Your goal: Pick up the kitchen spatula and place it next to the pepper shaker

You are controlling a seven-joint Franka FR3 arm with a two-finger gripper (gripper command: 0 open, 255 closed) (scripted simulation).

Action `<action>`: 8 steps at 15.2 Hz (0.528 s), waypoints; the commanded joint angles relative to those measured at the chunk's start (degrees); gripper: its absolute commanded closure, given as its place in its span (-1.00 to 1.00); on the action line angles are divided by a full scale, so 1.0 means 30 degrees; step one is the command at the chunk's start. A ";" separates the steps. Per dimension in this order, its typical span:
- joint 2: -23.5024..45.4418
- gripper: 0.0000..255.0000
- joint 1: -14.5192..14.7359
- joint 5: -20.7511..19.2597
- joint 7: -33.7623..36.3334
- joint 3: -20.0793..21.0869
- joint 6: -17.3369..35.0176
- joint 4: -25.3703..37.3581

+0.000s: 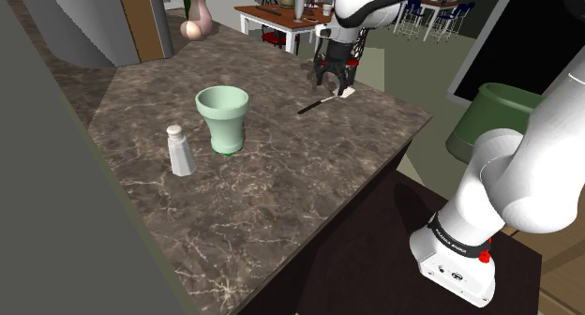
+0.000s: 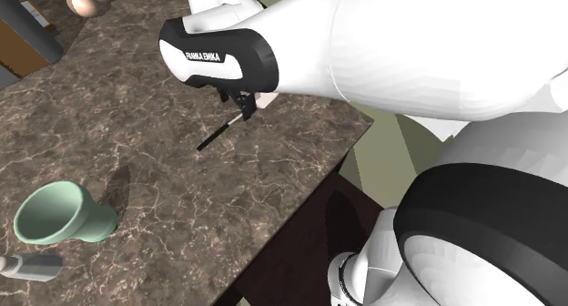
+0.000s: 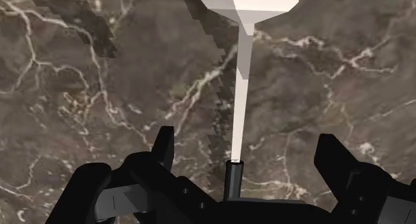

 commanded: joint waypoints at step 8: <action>0.0519 -1.00 0.0024 0.0352 -0.0304 -0.0029 0.1203 -0.0765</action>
